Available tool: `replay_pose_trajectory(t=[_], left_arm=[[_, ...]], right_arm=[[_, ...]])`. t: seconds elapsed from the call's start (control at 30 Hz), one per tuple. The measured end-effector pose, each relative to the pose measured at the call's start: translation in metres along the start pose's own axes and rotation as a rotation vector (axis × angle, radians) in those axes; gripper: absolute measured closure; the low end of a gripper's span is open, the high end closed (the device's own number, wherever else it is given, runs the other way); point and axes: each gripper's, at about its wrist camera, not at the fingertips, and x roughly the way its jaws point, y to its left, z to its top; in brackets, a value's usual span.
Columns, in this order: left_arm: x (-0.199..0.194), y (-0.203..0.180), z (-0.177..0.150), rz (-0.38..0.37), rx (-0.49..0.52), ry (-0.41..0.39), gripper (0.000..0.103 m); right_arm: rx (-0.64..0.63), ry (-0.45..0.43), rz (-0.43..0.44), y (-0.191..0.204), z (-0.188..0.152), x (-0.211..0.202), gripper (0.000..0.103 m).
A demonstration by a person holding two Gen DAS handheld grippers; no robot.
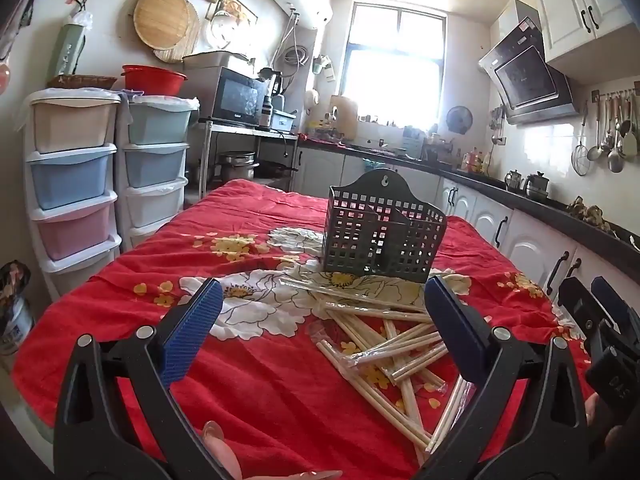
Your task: Organize utensils
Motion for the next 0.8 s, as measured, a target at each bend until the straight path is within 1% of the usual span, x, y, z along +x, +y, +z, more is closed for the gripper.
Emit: replay_pose_trajectory(t=[0.13, 0.8], left_arm=[[-0.0006, 0.0017, -0.002, -0.004, -0.004, -0.001, 0.01], [-0.0012, 0.0024, -0.0003, -0.011, -0.001, 0.005, 0.01]], right_arm=[[0.01, 0.004, -0.003, -0.0071, 0.0011, 0.001, 0.006], [0.008, 0.005, -0.006, -0.0075, 0.0015, -0.0001, 0.006]])
